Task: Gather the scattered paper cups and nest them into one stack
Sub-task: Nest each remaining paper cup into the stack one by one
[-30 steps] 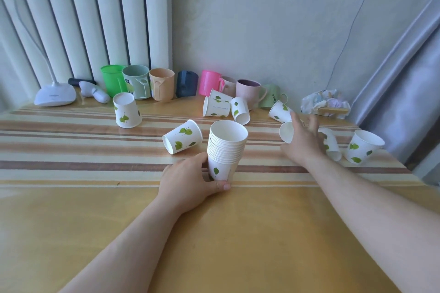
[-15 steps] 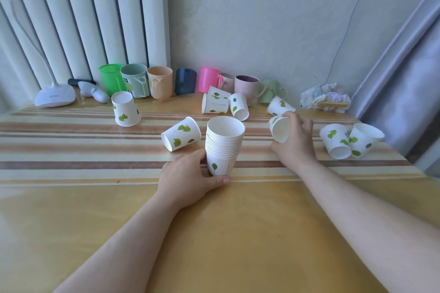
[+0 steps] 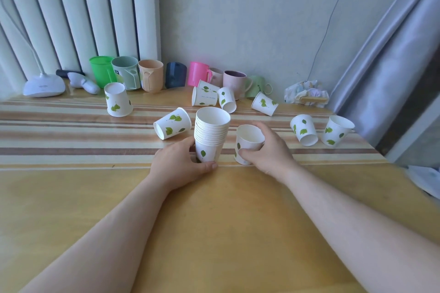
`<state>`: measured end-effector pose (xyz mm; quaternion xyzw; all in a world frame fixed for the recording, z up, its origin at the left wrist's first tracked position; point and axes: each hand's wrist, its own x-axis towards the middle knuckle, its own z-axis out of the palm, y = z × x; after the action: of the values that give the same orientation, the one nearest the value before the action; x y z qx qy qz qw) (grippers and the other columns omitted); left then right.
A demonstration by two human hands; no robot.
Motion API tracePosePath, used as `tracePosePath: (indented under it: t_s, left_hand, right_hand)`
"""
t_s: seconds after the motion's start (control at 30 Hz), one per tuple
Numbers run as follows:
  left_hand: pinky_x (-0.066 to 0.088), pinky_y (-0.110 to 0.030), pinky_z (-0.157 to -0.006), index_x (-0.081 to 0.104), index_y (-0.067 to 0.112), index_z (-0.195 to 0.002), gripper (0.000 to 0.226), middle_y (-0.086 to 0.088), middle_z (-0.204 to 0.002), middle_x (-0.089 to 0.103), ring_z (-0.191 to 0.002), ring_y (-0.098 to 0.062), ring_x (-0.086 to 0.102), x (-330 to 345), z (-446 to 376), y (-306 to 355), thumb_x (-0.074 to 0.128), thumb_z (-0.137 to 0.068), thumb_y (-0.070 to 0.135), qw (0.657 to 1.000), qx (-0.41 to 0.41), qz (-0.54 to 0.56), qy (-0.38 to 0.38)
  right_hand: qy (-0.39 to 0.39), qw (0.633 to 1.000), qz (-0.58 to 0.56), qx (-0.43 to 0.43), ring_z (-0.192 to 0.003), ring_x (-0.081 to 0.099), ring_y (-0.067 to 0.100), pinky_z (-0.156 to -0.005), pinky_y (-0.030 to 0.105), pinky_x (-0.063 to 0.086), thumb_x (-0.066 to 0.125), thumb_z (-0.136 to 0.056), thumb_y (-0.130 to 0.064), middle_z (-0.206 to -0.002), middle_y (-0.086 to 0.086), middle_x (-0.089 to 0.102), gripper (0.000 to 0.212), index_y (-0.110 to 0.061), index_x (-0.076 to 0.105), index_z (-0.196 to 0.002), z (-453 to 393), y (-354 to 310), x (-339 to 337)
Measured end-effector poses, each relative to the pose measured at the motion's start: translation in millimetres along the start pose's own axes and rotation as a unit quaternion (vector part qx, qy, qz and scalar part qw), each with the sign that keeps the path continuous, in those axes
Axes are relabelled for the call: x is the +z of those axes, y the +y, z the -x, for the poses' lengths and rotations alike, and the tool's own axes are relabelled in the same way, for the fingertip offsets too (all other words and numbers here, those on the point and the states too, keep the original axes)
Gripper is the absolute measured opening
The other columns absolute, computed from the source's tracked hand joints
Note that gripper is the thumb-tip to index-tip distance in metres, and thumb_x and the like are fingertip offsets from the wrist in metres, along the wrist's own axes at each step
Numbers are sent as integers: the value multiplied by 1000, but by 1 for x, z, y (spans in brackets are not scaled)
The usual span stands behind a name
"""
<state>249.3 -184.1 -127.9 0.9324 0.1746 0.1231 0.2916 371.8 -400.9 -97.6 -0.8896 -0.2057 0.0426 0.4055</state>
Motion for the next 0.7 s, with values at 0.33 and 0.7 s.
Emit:
tracePosePath:
  t_s: [0.33, 0.7]
  left_hand:
    - [53, -40, -92, 65, 44, -118, 55, 32, -98, 62, -96, -2, 55, 2, -2, -2, 79, -75, 75, 1000, 6, -3, 2]
    - [54, -41, -90, 64, 44, -119, 56, 33, -97, 64, -109, -7, 67, 3, -2, -5, 76, -74, 77, 1000, 21, -12, 5]
  right_hand:
    - [143, 934, -327, 28, -106, 73, 14, -85, 33, 61, 92, -79, -33, -113, -11, 71, 64, -24, 56, -131, -8, -43, -3]
    - [9, 945, -285, -158, -116, 68, 0, -96, 24, 58, 91, -83, -14, -154, -11, 56, 85, -48, 43, -145, 1, -91, 19]
